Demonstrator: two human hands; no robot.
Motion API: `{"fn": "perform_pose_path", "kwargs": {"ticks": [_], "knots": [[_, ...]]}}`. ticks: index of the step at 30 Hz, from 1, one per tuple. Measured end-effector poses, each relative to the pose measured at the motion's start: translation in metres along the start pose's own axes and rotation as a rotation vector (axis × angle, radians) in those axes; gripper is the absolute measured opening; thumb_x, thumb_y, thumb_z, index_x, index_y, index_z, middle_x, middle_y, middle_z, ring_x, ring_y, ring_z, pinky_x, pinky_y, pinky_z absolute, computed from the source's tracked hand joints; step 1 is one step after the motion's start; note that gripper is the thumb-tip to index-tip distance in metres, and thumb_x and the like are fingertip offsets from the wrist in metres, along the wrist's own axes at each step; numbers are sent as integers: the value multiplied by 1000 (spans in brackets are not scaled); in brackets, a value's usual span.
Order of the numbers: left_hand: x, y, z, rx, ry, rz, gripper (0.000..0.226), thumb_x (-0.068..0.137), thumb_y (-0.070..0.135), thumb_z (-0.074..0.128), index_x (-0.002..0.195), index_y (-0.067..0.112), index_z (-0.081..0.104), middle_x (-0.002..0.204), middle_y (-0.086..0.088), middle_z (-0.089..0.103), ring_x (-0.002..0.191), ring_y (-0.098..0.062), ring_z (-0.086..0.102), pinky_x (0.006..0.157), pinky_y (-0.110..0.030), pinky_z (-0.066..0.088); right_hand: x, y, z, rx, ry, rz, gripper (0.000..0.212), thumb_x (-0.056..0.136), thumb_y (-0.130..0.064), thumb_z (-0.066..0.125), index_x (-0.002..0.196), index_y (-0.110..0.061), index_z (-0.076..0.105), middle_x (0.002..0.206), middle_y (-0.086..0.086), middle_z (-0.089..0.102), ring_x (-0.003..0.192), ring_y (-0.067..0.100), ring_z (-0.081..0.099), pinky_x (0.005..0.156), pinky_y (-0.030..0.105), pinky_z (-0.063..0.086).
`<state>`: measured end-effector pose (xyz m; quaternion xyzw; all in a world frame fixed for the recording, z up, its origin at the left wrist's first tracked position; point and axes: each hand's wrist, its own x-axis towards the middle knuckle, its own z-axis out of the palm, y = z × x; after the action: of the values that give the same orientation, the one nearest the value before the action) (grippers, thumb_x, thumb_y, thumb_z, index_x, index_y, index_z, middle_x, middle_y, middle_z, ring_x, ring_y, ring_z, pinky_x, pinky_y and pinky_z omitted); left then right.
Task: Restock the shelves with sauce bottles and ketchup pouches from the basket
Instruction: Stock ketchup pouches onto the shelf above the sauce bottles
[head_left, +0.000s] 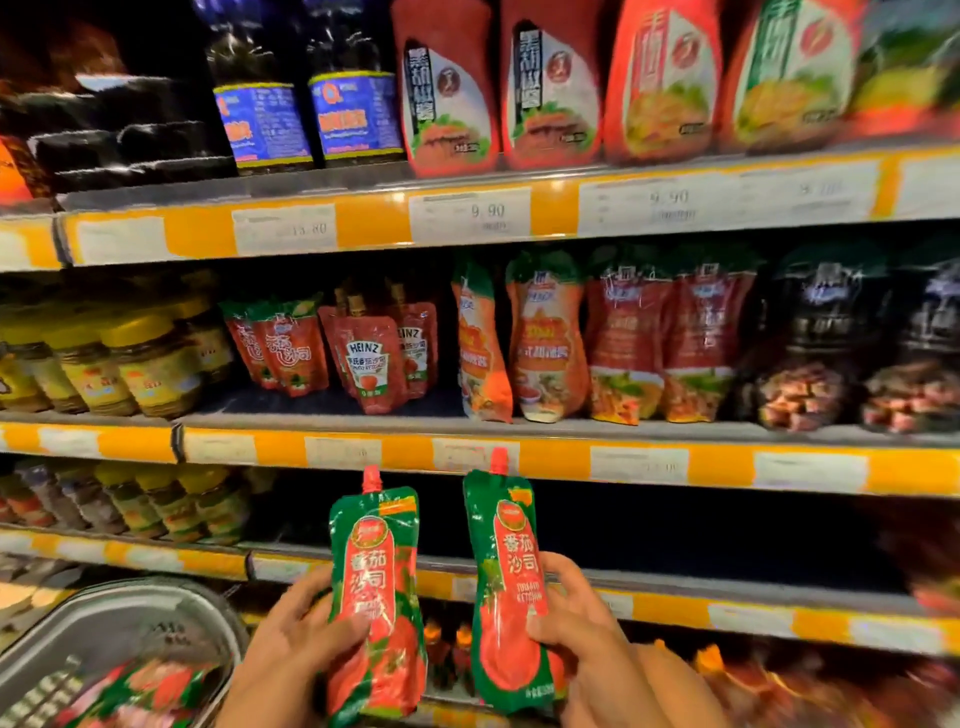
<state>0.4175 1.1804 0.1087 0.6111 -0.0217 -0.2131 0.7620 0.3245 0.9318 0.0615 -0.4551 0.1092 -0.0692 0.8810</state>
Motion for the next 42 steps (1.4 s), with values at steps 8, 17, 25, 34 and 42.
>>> {"fn": "perform_pose_path", "kwargs": {"ticks": [8,17,25,34,42], "knots": [[12,-24,96,24,-212,-13,76,63,4,93,130,14,58,115,-24,73,99,-45,74,76,-48,62,-42,-19,-61,172,241,-219,68,59,3,78,124,-13,64,116,28,70,98,41,71,77,45,61],[-12,-71,192,117,-485,-101,76,58,21,96,126,14,63,116,-18,75,104,-42,73,86,-49,60,-109,-33,-138,289,502,-354,57,71,2,63,127,-8,62,108,25,70,86,34,71,71,39,63],[-14,-120,240,206,-564,-228,63,67,20,94,123,16,66,116,-15,76,105,-38,74,94,-51,58,-141,-38,-175,215,718,-346,42,77,-8,69,119,-9,65,110,22,74,86,31,73,73,39,59],[32,-150,289,219,-523,-124,41,84,9,80,121,13,63,110,-13,77,98,-35,76,81,-44,61,-130,-61,-213,-52,863,-316,36,85,7,62,112,-17,65,100,12,77,78,22,73,66,33,58],[62,-158,298,179,-408,-54,48,76,16,83,120,13,63,108,-12,78,93,-31,77,70,-37,61,-88,-90,-240,-221,864,-284,45,66,-8,68,110,-16,61,99,6,78,85,24,74,78,45,59]]}}
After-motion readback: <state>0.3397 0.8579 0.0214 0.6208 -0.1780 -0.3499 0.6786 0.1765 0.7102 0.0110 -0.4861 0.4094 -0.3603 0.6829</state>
